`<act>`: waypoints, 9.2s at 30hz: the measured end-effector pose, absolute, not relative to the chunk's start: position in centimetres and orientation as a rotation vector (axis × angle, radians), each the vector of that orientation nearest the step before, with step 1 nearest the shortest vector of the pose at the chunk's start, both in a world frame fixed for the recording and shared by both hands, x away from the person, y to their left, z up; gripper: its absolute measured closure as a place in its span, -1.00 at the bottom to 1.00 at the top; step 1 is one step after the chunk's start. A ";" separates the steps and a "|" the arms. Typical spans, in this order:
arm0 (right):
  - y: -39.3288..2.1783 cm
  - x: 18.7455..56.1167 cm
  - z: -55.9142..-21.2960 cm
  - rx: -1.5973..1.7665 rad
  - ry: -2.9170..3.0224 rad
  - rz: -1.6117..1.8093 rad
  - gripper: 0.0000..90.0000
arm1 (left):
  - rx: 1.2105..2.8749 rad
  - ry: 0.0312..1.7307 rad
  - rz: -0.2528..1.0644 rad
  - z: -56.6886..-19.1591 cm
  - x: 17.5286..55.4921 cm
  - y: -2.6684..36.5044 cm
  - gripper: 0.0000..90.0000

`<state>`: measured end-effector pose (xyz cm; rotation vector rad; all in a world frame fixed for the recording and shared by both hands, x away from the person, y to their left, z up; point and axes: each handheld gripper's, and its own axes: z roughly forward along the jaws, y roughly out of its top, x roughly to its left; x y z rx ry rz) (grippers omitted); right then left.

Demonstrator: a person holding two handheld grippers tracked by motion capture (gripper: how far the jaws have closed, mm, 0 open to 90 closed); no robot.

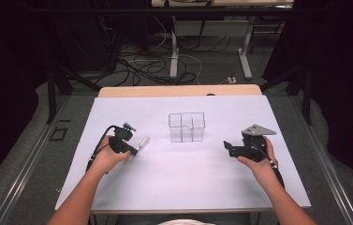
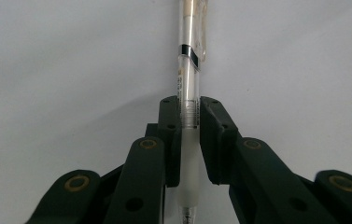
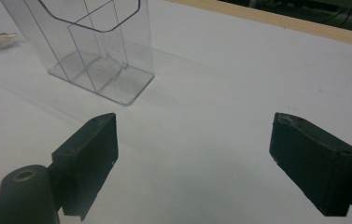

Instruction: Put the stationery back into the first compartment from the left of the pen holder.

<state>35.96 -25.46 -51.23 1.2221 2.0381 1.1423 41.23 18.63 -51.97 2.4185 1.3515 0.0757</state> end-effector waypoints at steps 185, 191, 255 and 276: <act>-7.4 36.3 -47.3 -0.007 2.244 0.929 0.77 | 2.088 1.178 0.249 -50.5 39.7 19.3 -0.64; -8.0 37.5 -46.4 0.099 2.240 1.016 0.77 | 2.064 1.200 0.249 -50.4 39.7 19.4 -0.65; -9.0 45.2 -48.4 1.028 2.228 1.411 0.76 | 2.008 1.217 0.270 -50.6 39.7 19.4 -0.98; -11.7 44.1 -46.7 1.067 2.217 1.417 -0.05 | 1.993 1.217 0.293 -50.3 39.7 19.6 -0.98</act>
